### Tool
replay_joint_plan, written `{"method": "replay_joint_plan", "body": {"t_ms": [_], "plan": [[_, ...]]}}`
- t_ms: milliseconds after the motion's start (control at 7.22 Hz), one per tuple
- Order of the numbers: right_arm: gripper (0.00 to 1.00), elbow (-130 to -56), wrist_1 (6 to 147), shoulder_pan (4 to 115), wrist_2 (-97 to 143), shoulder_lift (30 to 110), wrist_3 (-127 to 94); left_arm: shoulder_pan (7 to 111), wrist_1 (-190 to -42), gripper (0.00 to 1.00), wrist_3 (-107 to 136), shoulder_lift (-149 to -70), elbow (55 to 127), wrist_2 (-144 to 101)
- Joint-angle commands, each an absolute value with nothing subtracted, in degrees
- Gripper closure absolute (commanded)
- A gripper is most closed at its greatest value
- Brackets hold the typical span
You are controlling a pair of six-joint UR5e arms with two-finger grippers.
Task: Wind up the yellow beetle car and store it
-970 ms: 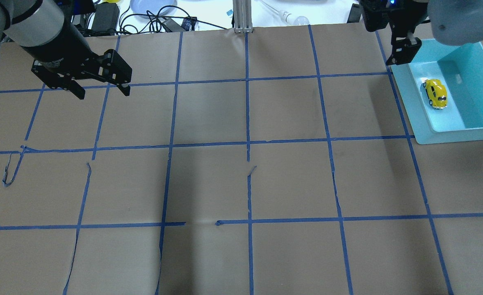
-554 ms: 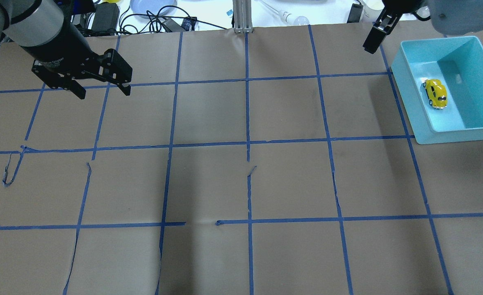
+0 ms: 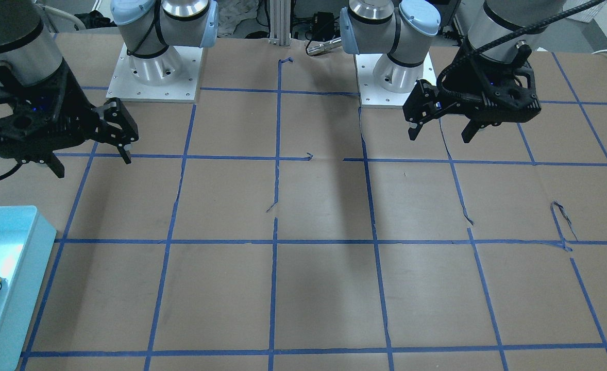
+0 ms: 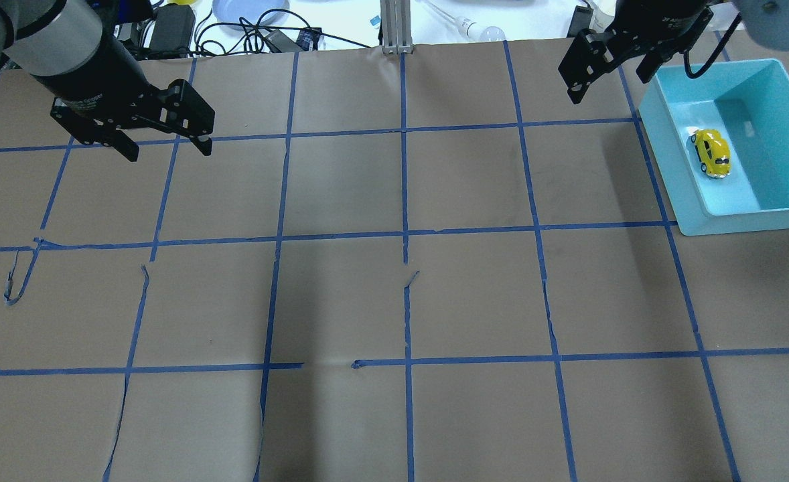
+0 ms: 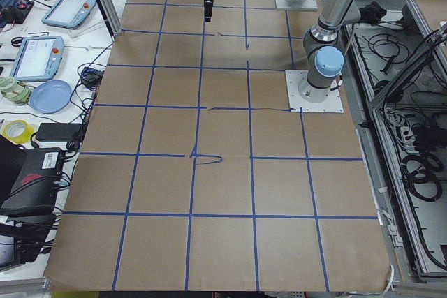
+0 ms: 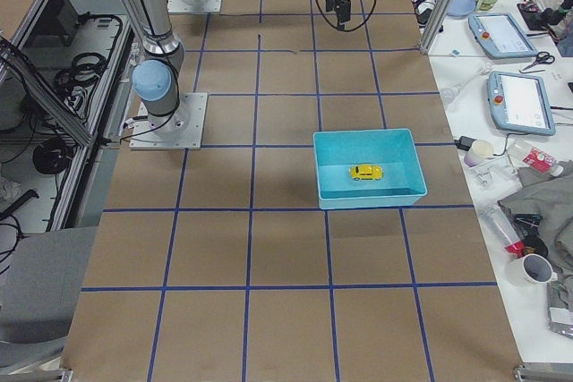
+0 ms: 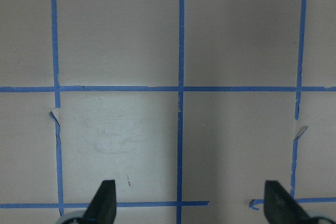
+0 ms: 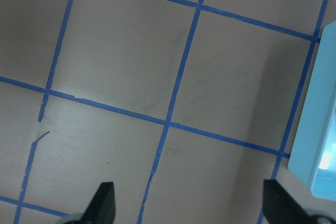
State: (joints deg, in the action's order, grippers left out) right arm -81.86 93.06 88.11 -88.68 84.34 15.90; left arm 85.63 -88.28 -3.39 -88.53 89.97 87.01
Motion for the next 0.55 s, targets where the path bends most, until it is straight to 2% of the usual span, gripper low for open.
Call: {"method": "replay_joint_plan", "body": {"t_ms": [0, 416], "plan": [[0.00, -82.35, 92.46, 89.03, -88.68, 84.99, 7.93, 85.61, -88.07, 0.00, -3.43, -88.59, 90.00, 87.01], [0.00, -83.84, 91.76, 88.95, -88.42, 85.43, 8.61, 85.61, -88.24, 0.00, -3.34, -88.51, 90.00, 87.01]]}}
